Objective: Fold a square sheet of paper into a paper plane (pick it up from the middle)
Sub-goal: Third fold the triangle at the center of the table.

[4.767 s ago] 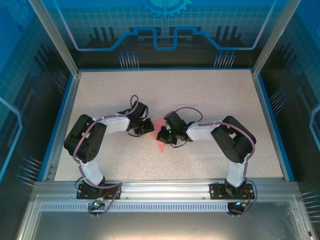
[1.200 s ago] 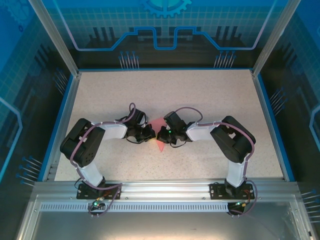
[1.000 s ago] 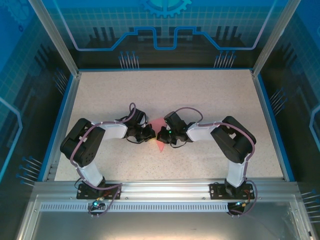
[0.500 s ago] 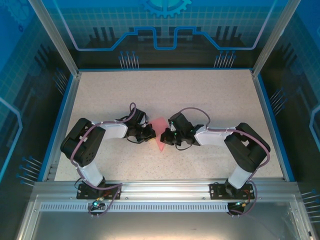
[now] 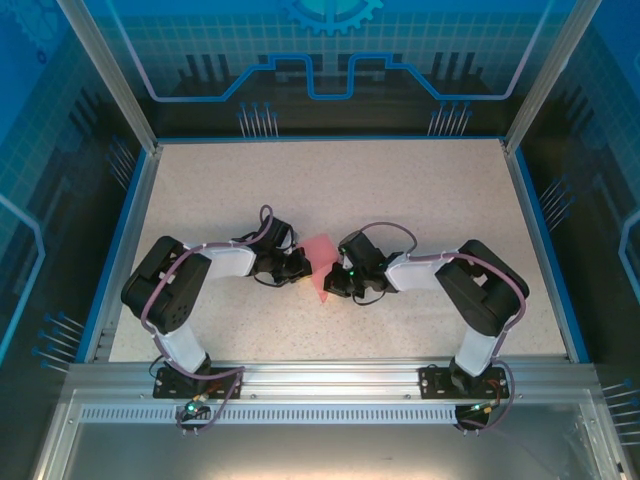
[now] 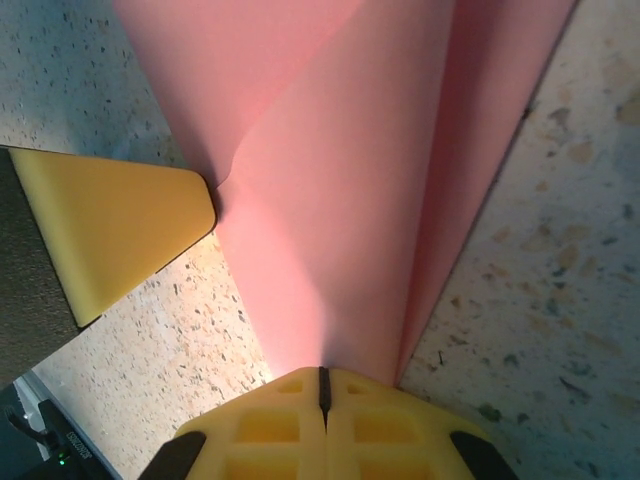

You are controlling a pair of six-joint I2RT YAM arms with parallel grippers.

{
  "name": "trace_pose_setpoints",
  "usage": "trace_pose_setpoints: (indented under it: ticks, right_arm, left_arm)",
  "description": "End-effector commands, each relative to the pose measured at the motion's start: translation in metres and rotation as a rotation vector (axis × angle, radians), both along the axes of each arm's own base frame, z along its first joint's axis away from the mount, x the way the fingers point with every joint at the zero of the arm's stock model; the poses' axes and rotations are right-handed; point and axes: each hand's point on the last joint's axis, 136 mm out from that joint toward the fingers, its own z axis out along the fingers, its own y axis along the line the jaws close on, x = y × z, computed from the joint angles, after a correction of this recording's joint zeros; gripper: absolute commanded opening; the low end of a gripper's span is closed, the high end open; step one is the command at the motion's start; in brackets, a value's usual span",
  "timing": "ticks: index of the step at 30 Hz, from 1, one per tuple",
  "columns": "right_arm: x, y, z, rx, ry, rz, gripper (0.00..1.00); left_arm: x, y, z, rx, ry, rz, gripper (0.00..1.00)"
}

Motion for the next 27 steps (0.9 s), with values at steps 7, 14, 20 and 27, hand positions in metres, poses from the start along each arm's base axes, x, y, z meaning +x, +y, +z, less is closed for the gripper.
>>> trace_pose_setpoints:
  ticks: [7,14,20,27]
  right_arm:
    - [-0.010,0.006,0.022,0.063,-0.080,0.091,0.02]
    - [-0.026,0.013,0.021,0.071,-0.063,0.160,0.02]
    - [-0.033,0.014,-0.001,0.026,0.004,0.172,0.02]
    - [-0.035,0.013,-0.015,-0.017,0.063,0.169,0.01]
  left_arm:
    - [-0.019,0.018,-0.027,0.118,0.073,0.006,0.00]
    - [-0.018,0.017,-0.027,0.117,0.071,0.008,0.00]
    - [-0.018,0.017,-0.027,0.119,0.071,0.008,0.00]
    - [-0.020,0.016,-0.028,0.121,0.072,0.005,0.00]
